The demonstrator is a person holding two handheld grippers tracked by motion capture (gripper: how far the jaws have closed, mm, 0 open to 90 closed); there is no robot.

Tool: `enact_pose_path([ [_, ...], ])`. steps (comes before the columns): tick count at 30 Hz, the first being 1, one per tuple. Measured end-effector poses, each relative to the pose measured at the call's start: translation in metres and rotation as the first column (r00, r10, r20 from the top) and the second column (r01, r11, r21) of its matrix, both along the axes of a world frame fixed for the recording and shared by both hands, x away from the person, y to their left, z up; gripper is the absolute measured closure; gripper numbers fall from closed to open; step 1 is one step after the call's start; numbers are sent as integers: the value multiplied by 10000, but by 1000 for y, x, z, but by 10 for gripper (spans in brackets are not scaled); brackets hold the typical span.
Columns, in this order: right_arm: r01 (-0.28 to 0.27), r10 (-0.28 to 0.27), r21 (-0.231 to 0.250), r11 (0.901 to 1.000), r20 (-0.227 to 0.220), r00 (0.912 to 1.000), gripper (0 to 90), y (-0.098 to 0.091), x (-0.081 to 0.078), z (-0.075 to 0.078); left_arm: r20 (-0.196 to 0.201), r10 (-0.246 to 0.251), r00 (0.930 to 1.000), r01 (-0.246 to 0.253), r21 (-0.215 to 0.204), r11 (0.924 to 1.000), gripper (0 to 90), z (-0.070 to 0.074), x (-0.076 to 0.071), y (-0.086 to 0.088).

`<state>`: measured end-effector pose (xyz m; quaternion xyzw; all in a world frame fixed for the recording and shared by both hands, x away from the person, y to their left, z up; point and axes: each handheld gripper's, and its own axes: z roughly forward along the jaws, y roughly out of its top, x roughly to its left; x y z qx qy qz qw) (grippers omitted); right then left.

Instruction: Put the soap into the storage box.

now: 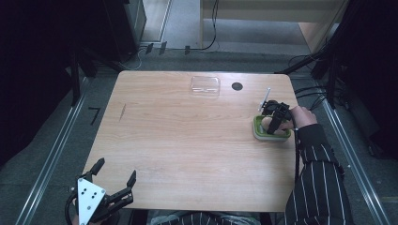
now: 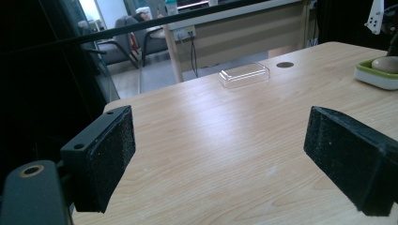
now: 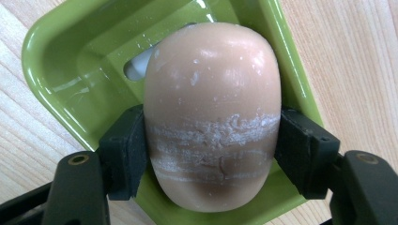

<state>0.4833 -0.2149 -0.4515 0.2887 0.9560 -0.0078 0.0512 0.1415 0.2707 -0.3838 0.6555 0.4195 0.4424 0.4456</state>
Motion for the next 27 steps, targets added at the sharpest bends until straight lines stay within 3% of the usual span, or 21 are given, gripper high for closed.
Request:
enact_pose_path([
  [10, 141, -140, 196, 9997, -44, 9999, 309, -3, 0, 2, 16, -30, 10000, 30, -4, 10000, 96, 0, 1, 0],
  [27, 255, -256, 76, 9996, 122, 9996, 264, -8, -4, 11, -11, -121, 9999, 121, 41, 9999, 96, 0, 3, -2],
])
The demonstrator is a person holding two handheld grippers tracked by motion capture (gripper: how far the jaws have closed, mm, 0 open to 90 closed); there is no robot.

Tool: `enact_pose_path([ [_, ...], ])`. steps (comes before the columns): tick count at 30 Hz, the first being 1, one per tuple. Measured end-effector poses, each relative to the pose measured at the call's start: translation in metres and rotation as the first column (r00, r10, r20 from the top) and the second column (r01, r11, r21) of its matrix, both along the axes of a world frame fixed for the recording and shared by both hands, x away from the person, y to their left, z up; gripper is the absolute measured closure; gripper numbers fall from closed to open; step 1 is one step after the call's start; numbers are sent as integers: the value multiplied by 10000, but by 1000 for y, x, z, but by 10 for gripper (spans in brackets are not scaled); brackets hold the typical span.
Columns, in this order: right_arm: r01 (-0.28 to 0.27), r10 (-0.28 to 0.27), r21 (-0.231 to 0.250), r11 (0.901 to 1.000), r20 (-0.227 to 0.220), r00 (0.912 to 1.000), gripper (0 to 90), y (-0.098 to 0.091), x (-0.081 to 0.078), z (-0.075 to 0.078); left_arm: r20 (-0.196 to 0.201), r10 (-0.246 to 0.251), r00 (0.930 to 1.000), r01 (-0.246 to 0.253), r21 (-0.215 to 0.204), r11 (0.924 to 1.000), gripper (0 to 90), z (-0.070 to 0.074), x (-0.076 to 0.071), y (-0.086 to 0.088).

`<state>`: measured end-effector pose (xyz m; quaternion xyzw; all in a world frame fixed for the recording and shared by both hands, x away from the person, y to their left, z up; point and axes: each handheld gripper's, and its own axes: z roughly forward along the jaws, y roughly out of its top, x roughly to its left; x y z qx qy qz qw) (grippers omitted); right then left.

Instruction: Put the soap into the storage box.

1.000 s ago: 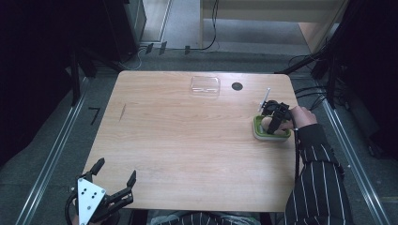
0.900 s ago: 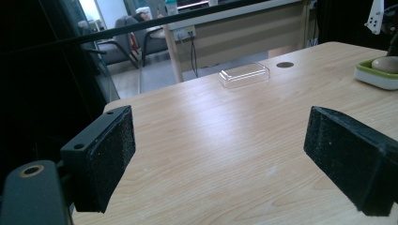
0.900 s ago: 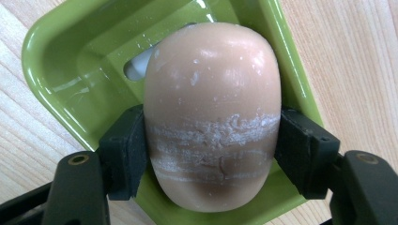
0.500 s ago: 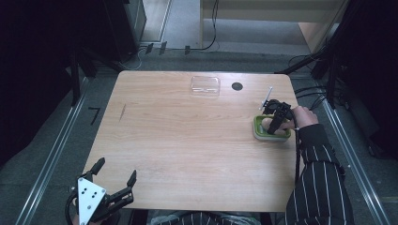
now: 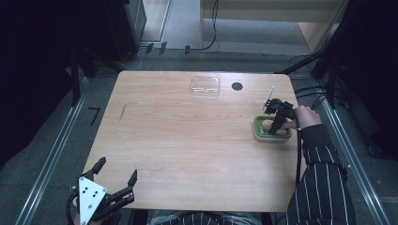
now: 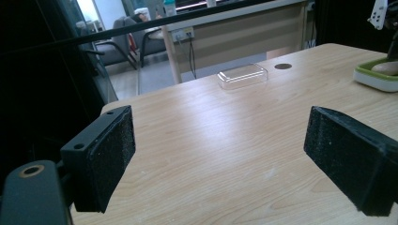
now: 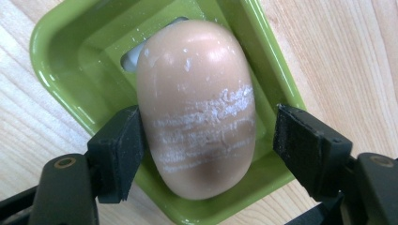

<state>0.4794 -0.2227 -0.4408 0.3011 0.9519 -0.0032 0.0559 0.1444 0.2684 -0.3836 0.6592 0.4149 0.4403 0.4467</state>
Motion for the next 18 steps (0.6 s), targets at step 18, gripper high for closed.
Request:
enact_pose_path([
  [18, 938, -927, 699, 9931, -187, 9955, 151, -2, -9, 13, 48, -120, 9999, 120, -67, 9999, 96, 0, 4, -2],
])
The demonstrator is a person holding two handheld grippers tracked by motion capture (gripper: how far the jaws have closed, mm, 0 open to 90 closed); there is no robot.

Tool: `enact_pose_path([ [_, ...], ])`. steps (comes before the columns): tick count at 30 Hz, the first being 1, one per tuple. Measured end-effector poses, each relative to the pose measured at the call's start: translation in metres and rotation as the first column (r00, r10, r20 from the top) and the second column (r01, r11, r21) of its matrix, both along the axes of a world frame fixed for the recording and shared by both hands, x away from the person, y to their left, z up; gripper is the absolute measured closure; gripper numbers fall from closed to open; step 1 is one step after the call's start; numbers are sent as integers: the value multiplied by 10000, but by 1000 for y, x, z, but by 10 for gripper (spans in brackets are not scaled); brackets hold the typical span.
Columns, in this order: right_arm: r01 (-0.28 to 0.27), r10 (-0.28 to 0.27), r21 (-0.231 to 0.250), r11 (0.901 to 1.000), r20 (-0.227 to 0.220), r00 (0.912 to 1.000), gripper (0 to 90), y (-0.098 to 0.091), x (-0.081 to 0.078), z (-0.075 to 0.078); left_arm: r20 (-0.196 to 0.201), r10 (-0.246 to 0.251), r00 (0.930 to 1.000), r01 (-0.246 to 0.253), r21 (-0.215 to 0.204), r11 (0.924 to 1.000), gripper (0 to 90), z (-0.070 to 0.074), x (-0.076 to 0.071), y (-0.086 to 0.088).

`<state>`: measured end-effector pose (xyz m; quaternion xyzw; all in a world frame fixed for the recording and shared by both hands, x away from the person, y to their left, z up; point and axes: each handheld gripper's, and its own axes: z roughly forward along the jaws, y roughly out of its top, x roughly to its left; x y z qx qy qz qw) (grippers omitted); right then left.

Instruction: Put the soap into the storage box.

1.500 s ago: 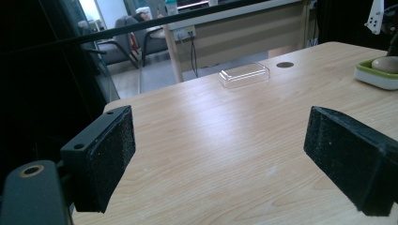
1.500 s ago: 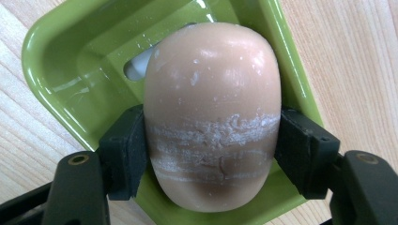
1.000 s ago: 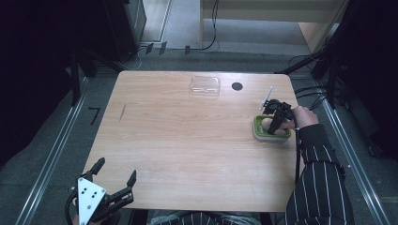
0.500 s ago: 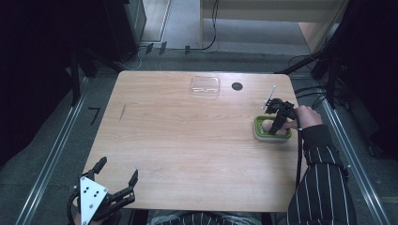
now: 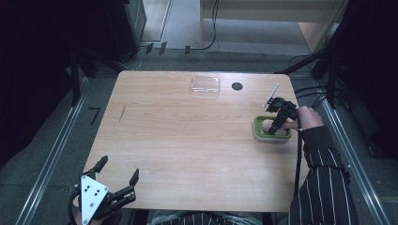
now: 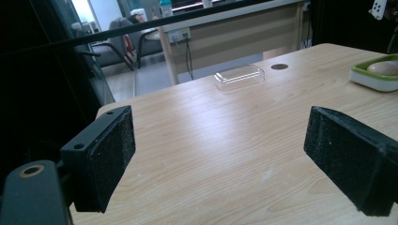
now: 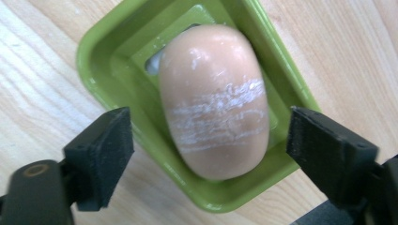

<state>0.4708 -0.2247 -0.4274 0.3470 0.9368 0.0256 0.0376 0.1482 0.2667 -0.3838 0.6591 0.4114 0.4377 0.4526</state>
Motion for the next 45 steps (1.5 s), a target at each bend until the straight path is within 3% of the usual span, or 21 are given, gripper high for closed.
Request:
enact_pose_path([
  [11, 1154, -1156, 261, 9930, 45, 9933, 61, 2, -15, 8, -29, -233, 9997, 233, 39, 9997, 96, 0, 5, -3],
  [12, 1454, -1456, 186, 9892, 93, 9893, 51, 4, -18, 10, -24, -250, 9997, 250, 56, 9997, 96, 0, 6, -4],
  [19, 1967, -1970, 136, 9804, 272, 9800, 43, 12, -33, 12, -27, -290, 9996, 290, 33, 9996, 96, 0, 7, -4],
  [27, 1738, -1742, 134, 9847, 497, 9834, 32, 17, -53, 15, -50, -314, 9995, 315, 67, 9995, 96, 0, 7, -4],
  [29, 1785, -1785, 36, 9839, 507, 9826, 26, 20, -59, 15, -47, -339, 9994, 339, 72, 9994, 96, 0, 7, -5],
  [30, 1868, -1848, -251, 9821, 666, 9805, 21, 21, -64, 15, -49, -335, 9994, 335, 69, 9994, 96, 0, 7, -5],
  [36, 1812, -1780, -315, 9829, 842, 9804, 21, 21, -77, 14, -69, -341, 9994, 341, 72, 9994, 96, 0, 8, -5],
  [38, 2007, -1975, -320, 9791, 830, 9768, 21, 22, -83, 12, -66, -328, 9994, 328, 63, 9994, 96, 0, 8, -4],
  [45, 2078, -2049, -475, 9770, 600, 9769, 24, 20, -104, 4, -94, -317, 9995, 318, 80, 9995, 96, 0, 8, -5],
])
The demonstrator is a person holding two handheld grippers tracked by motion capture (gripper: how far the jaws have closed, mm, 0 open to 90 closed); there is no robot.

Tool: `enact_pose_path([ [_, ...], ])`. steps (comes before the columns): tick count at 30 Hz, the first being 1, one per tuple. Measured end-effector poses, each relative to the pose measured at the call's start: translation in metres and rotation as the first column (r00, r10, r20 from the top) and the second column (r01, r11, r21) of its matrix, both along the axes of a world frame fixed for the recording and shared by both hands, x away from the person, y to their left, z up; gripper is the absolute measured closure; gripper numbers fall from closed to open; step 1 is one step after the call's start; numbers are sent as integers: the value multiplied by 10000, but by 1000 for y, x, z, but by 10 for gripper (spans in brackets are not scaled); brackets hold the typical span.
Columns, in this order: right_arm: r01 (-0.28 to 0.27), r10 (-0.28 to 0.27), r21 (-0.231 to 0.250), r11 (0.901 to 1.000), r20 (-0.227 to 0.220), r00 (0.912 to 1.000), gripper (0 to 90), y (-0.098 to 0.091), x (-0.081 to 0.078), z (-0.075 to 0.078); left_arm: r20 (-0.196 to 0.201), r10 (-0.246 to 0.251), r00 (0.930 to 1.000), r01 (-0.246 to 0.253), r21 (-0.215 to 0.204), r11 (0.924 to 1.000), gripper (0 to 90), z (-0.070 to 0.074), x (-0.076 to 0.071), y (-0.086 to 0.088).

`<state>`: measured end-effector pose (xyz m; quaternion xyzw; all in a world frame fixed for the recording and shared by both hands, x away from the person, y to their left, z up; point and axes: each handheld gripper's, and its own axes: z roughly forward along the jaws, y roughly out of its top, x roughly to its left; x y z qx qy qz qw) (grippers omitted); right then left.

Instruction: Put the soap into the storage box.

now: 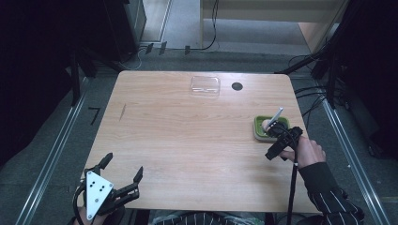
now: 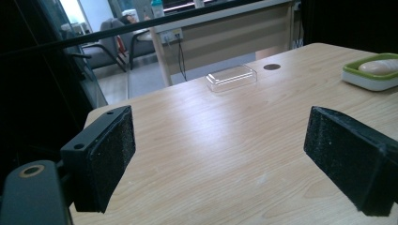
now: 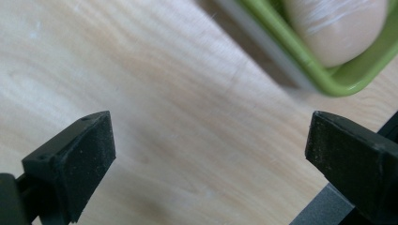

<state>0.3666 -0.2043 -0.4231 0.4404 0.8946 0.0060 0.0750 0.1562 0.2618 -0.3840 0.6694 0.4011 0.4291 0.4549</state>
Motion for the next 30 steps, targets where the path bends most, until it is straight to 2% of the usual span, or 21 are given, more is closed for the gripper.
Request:
enact_pose_path([
  [11, 441, -439, -174, 9989, 127, 9990, 31, -3, -25, -17, -24, -26, 10000, 26, 2, 10000, 96, 0, 1, -1],
  [14, 420, -417, -197, 9989, 142, 9990, 31, -2, -31, -19, -20, -19, 10000, 19, 12, 10000, 96, 0, 0, 0],
  [16, 332, -328, -182, 9993, 194, 9993, 30, -1, -34, -20, -22, 7, 10000, -7, -24, 10000, 96, 0, 1, 0],
  [21, -96, 96, 3, 10000, 80, 9999, 23, 5, -51, -28, 20, -28, 10000, 28, -34, 10000, 96, 0, 1, 0],
  [26, -414, 414, 41, 9991, 151, 9990, 23, 6, -56, -30, 68, -55, 10000, 55, -25, 10000, 96, 0, 1, -1],
  [30, -473, 473, 72, 9989, 45, 9989, 25, 6, -56, -33, 61, -36, 10000, 36, -12, 10000, 96, 0, 1, -2],
])
